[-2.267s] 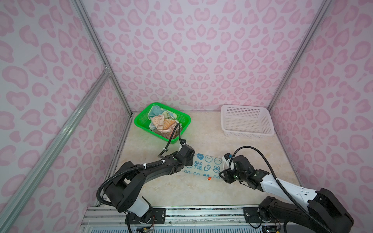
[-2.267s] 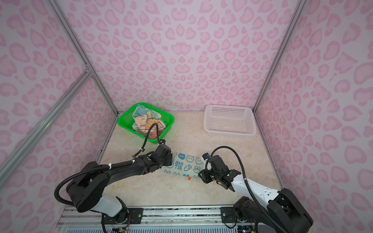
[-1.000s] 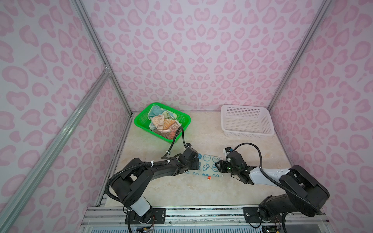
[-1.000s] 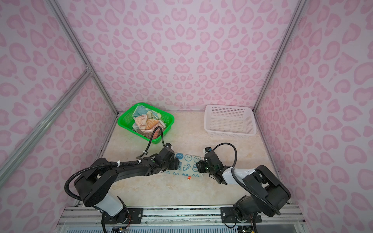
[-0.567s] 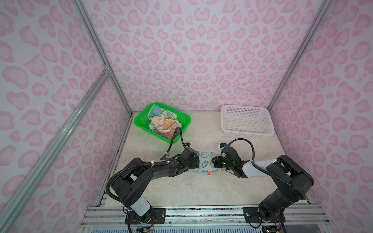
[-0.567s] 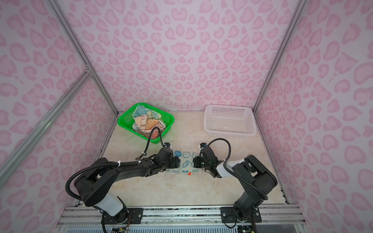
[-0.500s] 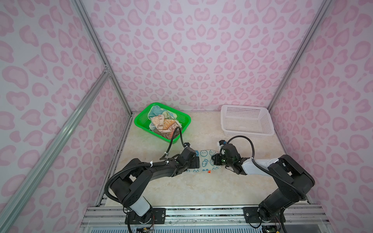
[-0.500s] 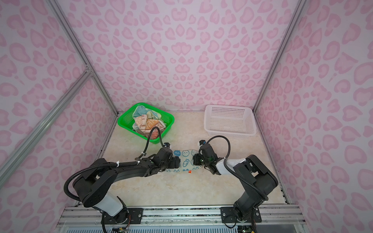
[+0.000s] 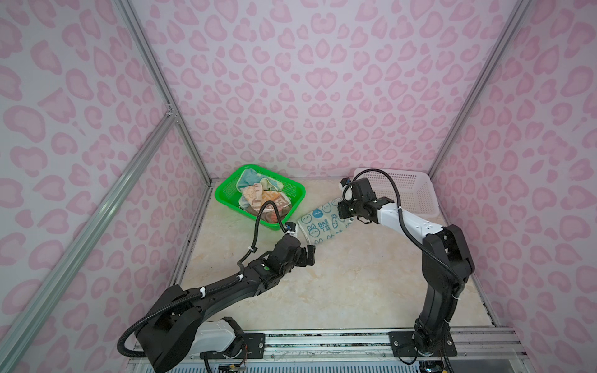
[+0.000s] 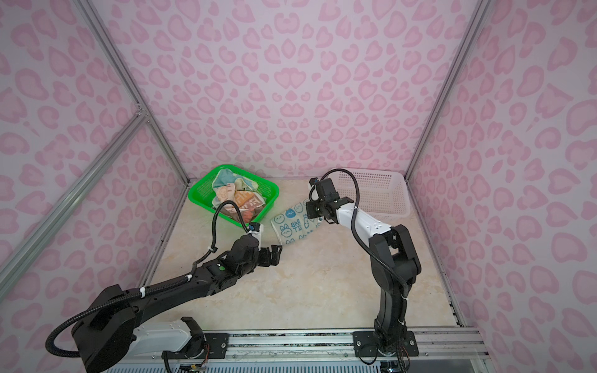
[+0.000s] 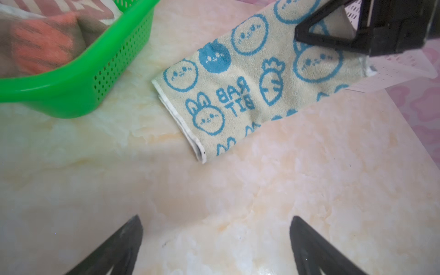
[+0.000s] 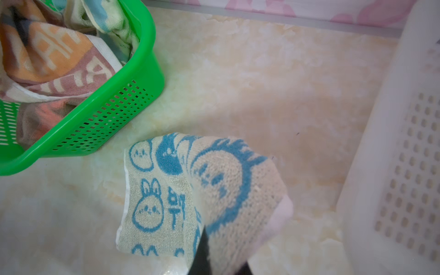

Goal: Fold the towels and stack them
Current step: 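Lift the folded strip with the right gripper while the left gripper releases, then carry the folded towel into the white basket and release with the right gripper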

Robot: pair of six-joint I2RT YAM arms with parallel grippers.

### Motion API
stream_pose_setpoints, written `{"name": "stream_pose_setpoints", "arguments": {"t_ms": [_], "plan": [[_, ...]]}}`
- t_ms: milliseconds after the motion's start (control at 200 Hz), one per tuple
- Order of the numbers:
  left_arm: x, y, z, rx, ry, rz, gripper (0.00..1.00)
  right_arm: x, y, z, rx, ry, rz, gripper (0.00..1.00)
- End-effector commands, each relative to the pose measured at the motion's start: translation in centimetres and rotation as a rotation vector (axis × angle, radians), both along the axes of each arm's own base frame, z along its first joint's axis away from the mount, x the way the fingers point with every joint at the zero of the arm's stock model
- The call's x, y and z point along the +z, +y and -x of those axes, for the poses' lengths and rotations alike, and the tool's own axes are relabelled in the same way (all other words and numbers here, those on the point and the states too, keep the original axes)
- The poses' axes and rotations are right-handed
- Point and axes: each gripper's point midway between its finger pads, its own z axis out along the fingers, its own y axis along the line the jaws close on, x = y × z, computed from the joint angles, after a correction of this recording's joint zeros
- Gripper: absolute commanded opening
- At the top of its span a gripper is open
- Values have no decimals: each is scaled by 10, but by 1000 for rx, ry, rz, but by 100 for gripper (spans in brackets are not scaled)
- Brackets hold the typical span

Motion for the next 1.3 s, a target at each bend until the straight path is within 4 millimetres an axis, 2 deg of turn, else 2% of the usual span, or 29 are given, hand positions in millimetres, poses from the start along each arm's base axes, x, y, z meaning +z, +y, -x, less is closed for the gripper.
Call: {"name": "stream_pose_setpoints", "arguments": {"t_ms": [0, 125, 300, 465, 480, 615, 805, 970, 1115, 1220, 1295], "plan": [[-2, 16, 1, 43, -18, -50, 98, 3, -11, -11, 62, 51, 95, 0], [-6, 26, 5, 68, -12, -65, 98, 30, -24, -45, 39, 29, 86, 0], [-4, 34, 8, 89, -21, -75, 98, 57, -62, -82, -28, -11, 59, 0], [1, 35, 7, 97, -34, -67, 98, 85, -104, -99, -68, -24, -73, 0], [-5, 38, 10, 97, -16, -85, 99, 87, -110, -100, -74, -25, -83, 0], [-7, 39, 11, 108, -2, -82, 99, 90, -160, -107, -144, -7, -151, 0], [-5, 40, 12, 113, 3, -78, 99, 62, -220, -106, -216, 31, -169, 0], [-2, 41, 12, 116, 0, -84, 99, 23, -261, -104, -286, 76, -159, 0], [0, 41, 12, 114, 0, -91, 99, -15, -289, -100, -341, 124, -111, 0], [0, 42, 12, 116, 3, -98, 99, -32, -303, -100, -361, 140, -93, 0], [1, 43, 11, 117, 2, -98, 99, -45, -308, -102, -376, 158, -99, 13]]}}
